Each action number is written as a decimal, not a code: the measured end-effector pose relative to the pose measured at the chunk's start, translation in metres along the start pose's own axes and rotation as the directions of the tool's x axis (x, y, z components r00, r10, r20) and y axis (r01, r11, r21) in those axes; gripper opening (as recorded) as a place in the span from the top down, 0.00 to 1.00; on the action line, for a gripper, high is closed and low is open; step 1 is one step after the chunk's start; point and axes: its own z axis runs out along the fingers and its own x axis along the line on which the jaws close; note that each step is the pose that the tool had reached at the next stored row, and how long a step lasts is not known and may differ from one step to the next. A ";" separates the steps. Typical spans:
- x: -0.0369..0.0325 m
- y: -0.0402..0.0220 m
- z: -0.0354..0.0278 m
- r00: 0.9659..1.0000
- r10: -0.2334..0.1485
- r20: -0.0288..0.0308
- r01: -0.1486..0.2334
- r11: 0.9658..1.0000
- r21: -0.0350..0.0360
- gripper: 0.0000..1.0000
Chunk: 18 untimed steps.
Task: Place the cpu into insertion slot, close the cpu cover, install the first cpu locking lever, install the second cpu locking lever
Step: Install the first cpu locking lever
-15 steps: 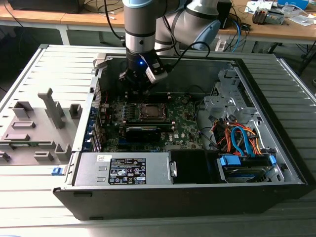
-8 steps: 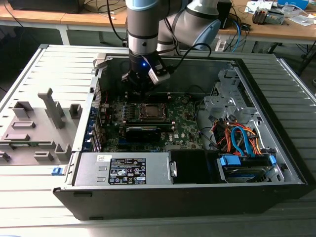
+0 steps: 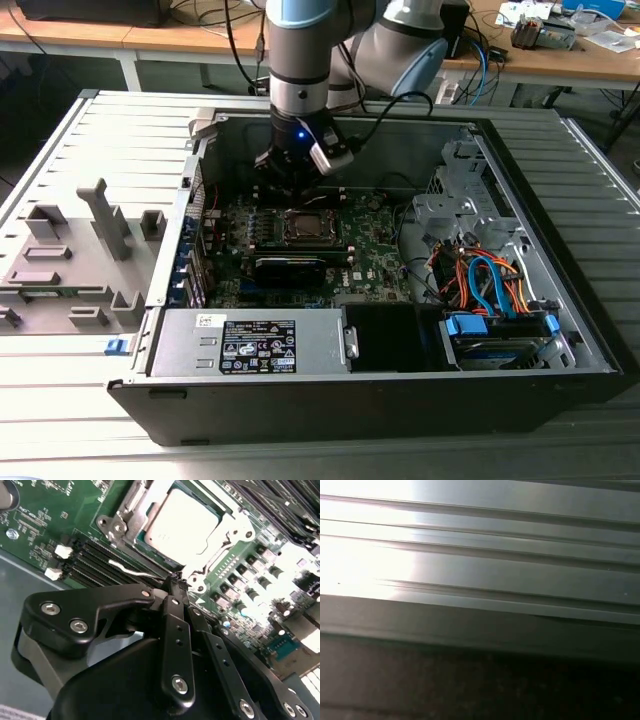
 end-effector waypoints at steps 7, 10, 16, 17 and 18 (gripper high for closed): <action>-0.0107 -0.0008 0.0058 1.000 -0.005 -0.002 0.005 1.000 0.009 0.89; -0.0135 -0.0010 0.0073 1.000 -0.005 -0.002 0.005 1.000 0.013 0.89; -0.0227 -0.0019 0.0103 1.000 -0.008 -0.003 0.008 1.000 0.019 0.89; -0.0250 -0.0022 0.0106 1.000 -0.008 -0.004 0.009 1.000 0.020 0.89; -0.0268 -0.0023 0.0106 1.000 -0.009 -0.003 0.009 1.000 0.020 0.89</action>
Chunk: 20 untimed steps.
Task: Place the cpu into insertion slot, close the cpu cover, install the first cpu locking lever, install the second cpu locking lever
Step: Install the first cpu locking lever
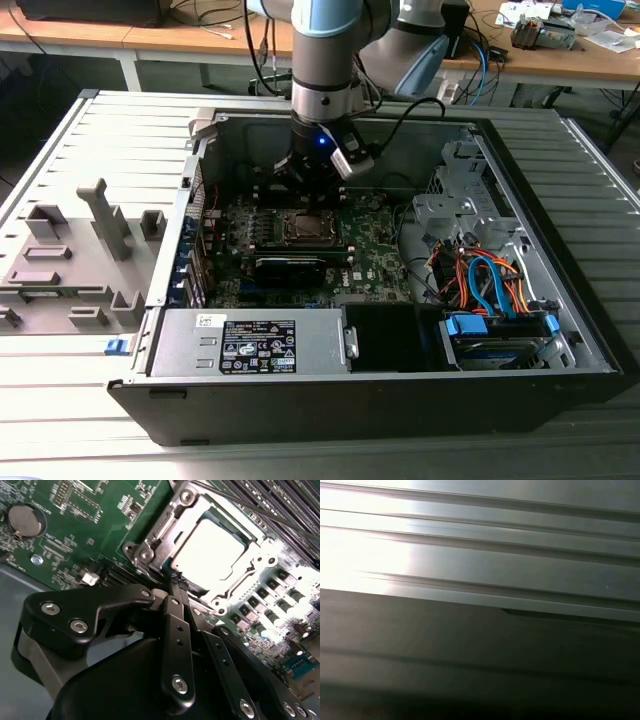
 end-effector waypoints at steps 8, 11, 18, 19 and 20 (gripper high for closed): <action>0.0020 0.0032 -0.0161 1.000 -0.001 0.000 0.001 1.000 -0.003 0.89; 0.0089 0.0041 -0.0146 1.000 -0.001 0.001 0.001 1.000 -0.008 0.89; 0.0090 0.0045 -0.0054 1.000 -0.002 0.001 0.002 1.000 -0.011 0.89; 0.0090 0.0045 -0.0051 1.000 -0.002 0.001 0.002 1.000 -0.011 0.89; 0.0090 0.0045 -0.0048 1.000 -0.002 0.001 0.002 1.000 -0.011 0.89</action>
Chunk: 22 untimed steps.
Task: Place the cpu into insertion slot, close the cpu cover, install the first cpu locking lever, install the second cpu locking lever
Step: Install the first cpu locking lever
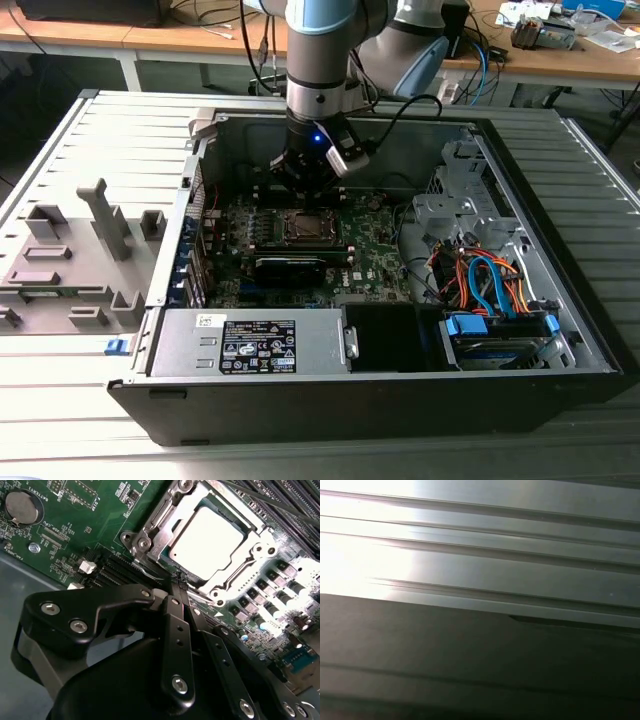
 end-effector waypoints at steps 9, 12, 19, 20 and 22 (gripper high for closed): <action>-0.0088 -0.0009 0.0012 1.000 0.000 -0.002 0.000 1.000 0.000 0.89; -0.0123 -0.0013 0.0015 1.000 0.000 -0.003 0.000 1.000 -0.001 0.89; -0.0188 -0.0019 0.0017 1.000 -0.001 -0.005 0.001 1.000 -0.001 0.89; -0.0188 -0.0019 0.0015 1.000 -0.001 -0.005 0.001 1.000 -0.001 0.89; -0.0188 -0.0018 -0.0022 1.000 -0.001 -0.005 0.001 1.000 -0.001 0.89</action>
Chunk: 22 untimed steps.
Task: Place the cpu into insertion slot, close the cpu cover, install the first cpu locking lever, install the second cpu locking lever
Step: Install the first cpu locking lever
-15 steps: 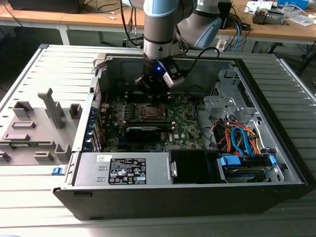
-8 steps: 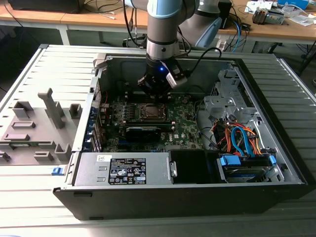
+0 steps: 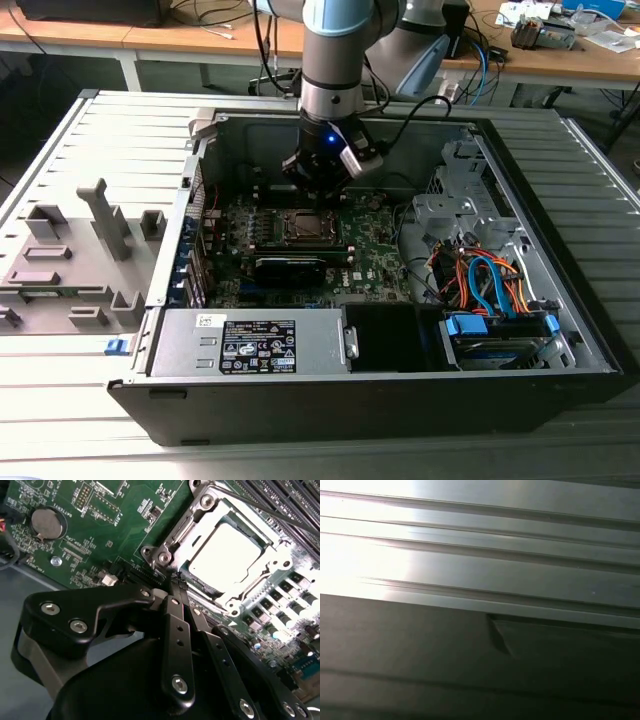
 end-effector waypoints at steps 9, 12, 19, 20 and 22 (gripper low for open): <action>0.0053 0.0005 -0.0024 1.000 0.000 0.000 0.000 1.000 -0.001 0.89; 0.0065 0.0009 -0.0004 1.000 0.000 0.000 0.000 1.000 -0.001 0.89; 0.0066 0.0011 0.0056 1.000 0.000 0.000 0.000 1.000 -0.002 0.89; 0.0066 0.0012 0.0063 1.000 0.000 0.000 0.000 1.000 -0.001 0.89; 0.0066 0.0011 0.0073 1.000 0.000 0.000 0.000 1.000 0.000 0.89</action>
